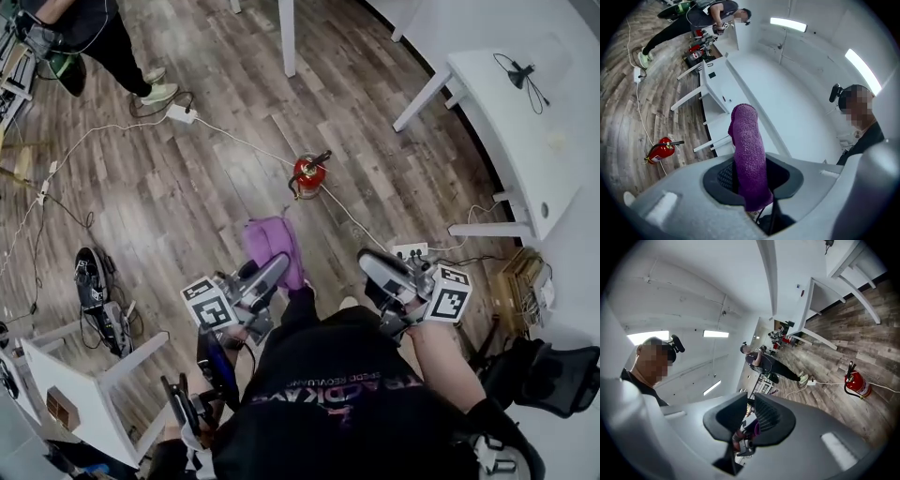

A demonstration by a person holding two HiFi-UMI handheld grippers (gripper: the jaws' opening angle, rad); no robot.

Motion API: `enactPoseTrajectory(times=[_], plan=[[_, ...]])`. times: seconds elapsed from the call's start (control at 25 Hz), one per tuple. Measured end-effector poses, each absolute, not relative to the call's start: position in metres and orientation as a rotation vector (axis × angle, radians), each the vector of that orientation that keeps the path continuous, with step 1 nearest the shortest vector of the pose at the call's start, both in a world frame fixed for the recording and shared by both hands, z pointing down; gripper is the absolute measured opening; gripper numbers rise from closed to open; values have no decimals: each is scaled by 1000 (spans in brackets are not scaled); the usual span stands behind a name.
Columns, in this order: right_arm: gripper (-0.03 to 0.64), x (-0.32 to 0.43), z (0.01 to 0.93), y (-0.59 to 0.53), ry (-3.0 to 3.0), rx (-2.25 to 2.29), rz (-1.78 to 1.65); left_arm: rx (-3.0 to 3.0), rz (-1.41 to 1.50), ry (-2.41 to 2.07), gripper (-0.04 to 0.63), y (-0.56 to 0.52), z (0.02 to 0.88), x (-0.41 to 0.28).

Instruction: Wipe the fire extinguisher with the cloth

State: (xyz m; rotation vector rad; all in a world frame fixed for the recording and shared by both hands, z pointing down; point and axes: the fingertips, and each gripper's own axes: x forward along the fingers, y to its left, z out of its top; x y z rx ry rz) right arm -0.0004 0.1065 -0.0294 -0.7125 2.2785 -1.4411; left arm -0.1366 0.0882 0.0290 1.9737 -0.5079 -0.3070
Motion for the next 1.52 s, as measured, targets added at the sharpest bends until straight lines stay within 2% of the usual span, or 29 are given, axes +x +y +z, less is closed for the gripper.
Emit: enactPoseTrajectory(times=[0.36, 0.72, 1.04, 1.28, 1.52], plan=[[42, -18, 10, 53, 2146, -841, -1535, 1910, -184, -431, 97, -3, 99, -148], [35, 2, 60, 32, 2075, -865, -1683, 1872, -73, -469, 97, -87, 186, -132], [35, 26, 186, 12, 2130, -810, -1835, 1903, 76, -496, 97, -143, 324, -107], [32, 33, 284, -9, 2166, -723, -1841, 1925, 169, -455, 97, -177, 450, -97], [29, 31, 383, -24, 2234, -594, -1799, 1980, 268, -325, 98, -194, 531, -74]])
